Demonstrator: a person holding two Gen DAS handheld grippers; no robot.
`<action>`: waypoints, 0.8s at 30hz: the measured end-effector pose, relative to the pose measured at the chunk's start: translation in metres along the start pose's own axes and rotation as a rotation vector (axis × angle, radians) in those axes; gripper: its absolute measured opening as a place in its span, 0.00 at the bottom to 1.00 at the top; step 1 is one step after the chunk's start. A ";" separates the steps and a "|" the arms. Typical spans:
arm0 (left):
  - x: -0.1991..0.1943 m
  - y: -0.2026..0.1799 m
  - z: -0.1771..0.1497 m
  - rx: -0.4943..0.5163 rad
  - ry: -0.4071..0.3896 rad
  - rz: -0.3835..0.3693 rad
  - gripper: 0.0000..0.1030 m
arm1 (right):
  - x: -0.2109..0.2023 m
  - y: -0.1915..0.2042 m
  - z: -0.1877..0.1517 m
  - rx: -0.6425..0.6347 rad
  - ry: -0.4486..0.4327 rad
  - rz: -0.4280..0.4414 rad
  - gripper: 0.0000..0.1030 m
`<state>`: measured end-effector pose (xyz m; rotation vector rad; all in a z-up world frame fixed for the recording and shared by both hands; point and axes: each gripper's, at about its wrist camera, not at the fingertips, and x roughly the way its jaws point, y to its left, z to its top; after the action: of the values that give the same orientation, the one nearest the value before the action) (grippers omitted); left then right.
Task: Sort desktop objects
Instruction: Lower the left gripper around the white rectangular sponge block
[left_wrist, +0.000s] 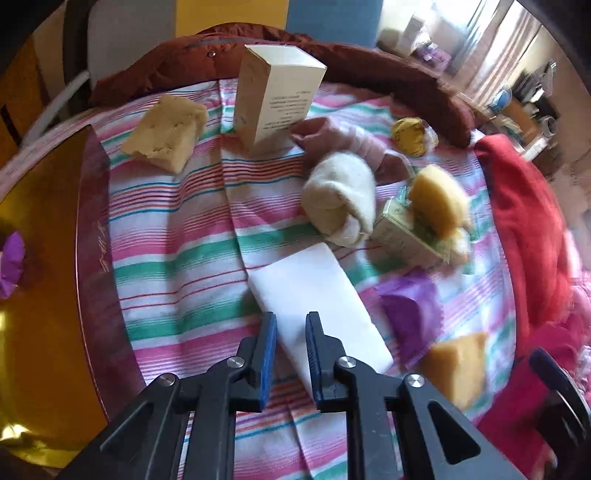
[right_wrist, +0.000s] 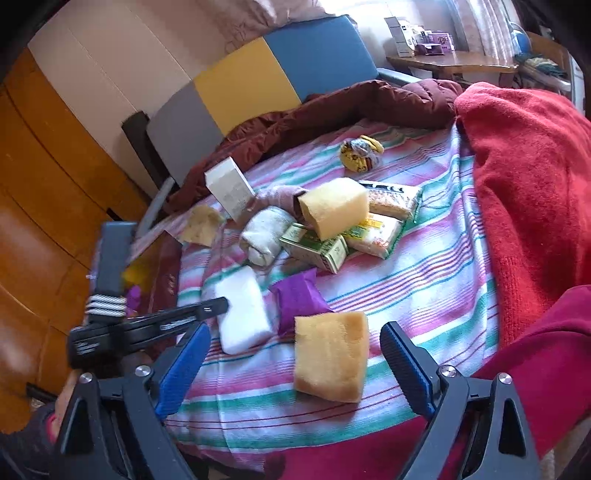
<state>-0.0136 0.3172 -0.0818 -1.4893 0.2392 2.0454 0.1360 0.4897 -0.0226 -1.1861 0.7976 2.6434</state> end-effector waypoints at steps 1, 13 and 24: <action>-0.001 0.003 -0.003 0.007 0.006 -0.009 0.15 | 0.003 0.002 0.001 -0.013 0.023 -0.012 0.90; -0.002 -0.003 0.011 -0.106 0.059 -0.070 0.49 | 0.015 0.015 0.019 -0.022 0.058 -0.050 0.89; 0.031 -0.031 0.033 -0.113 0.099 0.113 0.61 | 0.024 -0.006 0.021 0.081 0.048 0.101 0.89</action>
<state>-0.0295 0.3687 -0.0928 -1.6838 0.2558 2.1064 0.1078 0.5039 -0.0312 -1.2244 0.9883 2.6418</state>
